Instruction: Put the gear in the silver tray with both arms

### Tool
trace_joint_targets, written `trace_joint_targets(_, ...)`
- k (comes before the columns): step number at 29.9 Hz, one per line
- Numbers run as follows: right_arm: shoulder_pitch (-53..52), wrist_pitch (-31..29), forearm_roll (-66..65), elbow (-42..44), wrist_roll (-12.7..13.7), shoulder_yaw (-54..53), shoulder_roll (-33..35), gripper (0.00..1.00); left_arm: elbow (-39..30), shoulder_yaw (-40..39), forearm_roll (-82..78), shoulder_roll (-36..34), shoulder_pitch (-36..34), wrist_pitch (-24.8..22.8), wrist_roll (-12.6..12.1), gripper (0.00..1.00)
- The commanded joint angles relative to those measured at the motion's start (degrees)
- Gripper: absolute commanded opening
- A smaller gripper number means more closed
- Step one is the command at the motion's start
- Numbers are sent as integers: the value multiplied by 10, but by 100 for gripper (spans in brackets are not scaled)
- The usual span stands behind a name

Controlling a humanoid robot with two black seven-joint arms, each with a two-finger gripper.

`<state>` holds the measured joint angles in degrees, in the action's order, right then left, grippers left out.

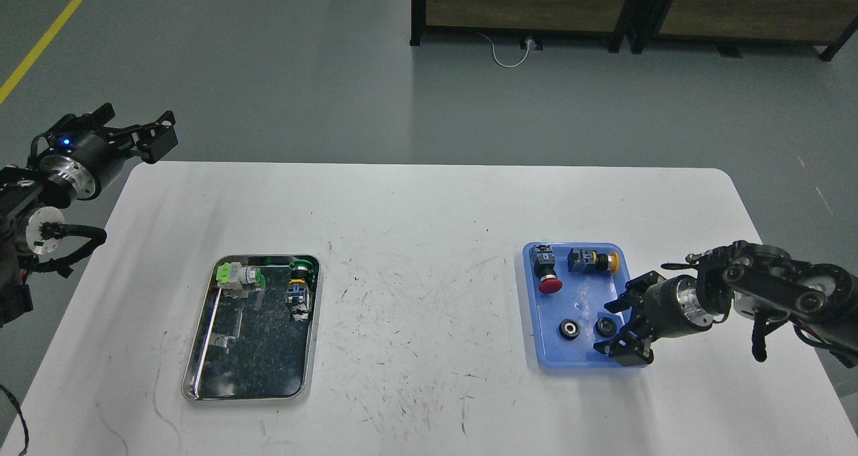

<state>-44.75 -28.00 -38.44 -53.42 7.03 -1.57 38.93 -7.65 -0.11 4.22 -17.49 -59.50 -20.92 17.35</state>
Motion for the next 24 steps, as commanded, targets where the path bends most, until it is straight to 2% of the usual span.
trace_joint_targets(1,0,0,-4,2,2,0,-1,64,1,-1,0,0,0,0,0,99)
trace_joint_targets(17,-1,0,-12,2,7,0,-2,30,1,0,-1,-1,1,1,0,99)
trace_joint_targets(24,-6,0,-11,0,1,-15,4,27,1,0,-1,-1,1,1,0,99)
